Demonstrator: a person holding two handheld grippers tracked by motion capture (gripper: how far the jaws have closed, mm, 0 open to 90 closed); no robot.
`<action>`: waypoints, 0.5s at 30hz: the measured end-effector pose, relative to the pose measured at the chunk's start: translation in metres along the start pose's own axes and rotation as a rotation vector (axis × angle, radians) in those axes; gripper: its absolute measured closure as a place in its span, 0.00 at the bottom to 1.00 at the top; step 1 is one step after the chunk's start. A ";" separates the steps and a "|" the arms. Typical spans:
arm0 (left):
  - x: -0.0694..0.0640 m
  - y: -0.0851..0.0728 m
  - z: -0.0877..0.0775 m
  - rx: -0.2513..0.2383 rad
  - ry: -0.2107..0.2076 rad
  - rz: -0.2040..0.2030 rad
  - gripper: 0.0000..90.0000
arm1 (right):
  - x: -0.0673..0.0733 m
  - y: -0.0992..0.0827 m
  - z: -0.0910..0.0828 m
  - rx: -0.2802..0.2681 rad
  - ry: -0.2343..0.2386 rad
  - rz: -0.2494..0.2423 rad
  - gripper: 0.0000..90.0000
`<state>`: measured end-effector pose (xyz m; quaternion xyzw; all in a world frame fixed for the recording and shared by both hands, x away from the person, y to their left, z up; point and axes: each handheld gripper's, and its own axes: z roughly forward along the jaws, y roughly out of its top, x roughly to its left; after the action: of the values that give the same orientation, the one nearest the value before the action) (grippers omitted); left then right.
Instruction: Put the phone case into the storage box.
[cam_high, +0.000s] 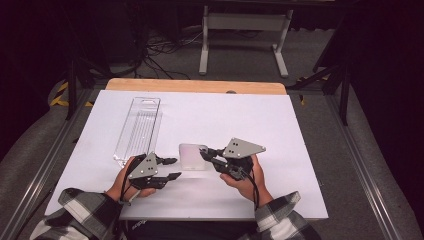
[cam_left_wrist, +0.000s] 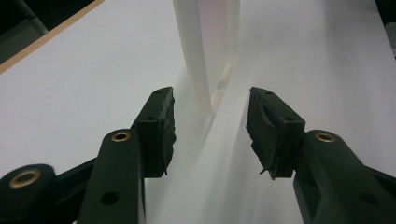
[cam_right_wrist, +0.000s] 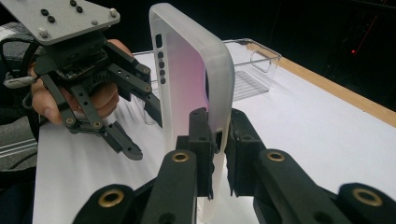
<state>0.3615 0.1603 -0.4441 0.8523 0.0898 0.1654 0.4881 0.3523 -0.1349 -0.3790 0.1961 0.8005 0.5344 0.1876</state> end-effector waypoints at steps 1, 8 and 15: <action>0.000 0.000 0.000 0.000 0.003 0.001 0.57 | 0.000 0.000 0.000 0.001 -0.001 0.000 0.91; 0.000 0.000 -0.001 -0.003 0.006 0.003 0.57 | 0.001 0.000 0.001 0.002 -0.004 0.001 0.91; 0.000 0.001 -0.002 -0.014 0.004 0.004 0.56 | 0.001 0.000 0.002 -0.001 -0.006 0.002 0.91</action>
<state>0.3613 0.1616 -0.4425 0.8487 0.0880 0.1688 0.4934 0.3528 -0.1331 -0.3802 0.1986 0.7995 0.5343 0.1894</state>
